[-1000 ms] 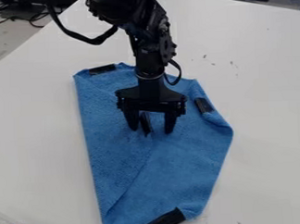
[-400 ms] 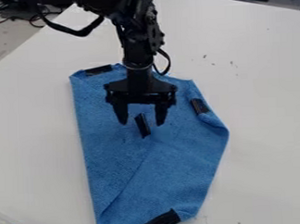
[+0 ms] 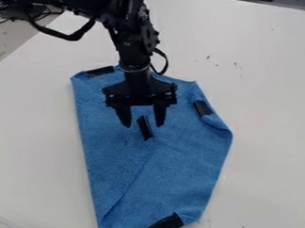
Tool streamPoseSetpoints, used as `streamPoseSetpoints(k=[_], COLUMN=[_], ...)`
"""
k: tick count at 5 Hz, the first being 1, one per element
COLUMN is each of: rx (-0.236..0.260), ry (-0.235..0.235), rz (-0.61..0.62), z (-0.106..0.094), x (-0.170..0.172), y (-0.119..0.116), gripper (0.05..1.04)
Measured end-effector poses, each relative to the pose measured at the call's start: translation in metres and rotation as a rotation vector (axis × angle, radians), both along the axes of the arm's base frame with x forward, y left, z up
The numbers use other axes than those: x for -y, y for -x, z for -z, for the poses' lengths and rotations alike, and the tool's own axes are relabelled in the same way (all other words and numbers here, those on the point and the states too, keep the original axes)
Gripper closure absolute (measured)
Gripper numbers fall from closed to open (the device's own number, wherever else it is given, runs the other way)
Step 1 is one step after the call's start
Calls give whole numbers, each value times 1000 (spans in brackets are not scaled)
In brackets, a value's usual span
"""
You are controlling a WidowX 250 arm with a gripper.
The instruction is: Unfold the cloth from top right to bottom left
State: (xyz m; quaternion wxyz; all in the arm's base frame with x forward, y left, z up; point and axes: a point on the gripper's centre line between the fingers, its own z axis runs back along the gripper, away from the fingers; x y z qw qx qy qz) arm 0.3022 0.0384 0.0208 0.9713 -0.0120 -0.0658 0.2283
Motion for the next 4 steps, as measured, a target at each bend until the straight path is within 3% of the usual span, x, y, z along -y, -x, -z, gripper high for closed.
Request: streamPoseSetpoints(k=[2, 4], rx=[-8, -28], ry=[17, 32], rz=[-1, 6], z=[6, 14], x=[0, 2], y=[3, 3], gripper=[539, 653])
